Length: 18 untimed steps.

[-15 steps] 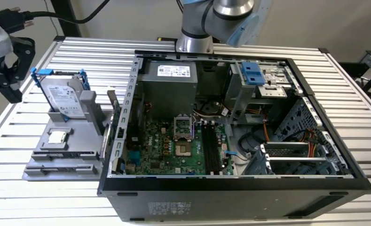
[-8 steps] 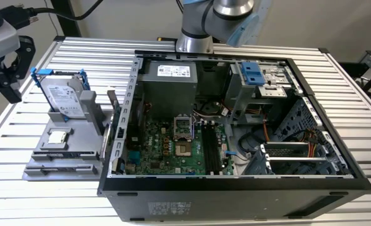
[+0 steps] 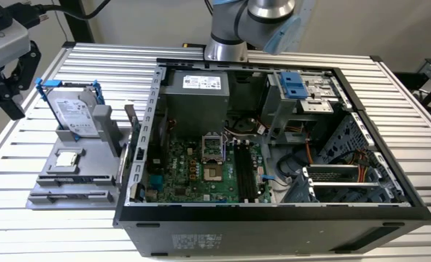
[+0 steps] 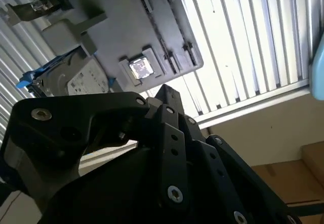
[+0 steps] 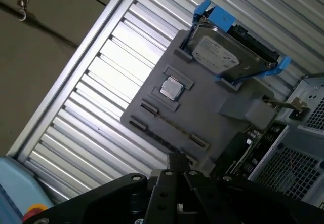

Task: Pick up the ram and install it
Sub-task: 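Pick up the ram and move it above insertion slot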

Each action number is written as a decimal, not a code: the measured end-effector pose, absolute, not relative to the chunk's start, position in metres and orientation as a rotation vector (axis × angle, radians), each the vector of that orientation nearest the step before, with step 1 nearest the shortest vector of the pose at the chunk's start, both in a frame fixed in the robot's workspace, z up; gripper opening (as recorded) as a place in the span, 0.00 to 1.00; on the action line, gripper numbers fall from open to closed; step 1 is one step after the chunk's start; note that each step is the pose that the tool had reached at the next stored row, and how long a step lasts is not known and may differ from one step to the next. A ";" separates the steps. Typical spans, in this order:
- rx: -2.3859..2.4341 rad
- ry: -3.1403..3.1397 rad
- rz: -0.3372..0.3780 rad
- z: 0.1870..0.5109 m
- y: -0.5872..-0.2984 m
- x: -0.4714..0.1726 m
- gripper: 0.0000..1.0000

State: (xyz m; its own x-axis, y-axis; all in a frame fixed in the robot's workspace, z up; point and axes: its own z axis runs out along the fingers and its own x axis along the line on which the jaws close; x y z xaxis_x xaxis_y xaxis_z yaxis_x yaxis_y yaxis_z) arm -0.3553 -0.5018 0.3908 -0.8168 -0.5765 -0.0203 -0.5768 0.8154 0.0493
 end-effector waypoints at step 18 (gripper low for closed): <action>-1.383 2.823 0.083 0.391 -0.502 -0.355 0.00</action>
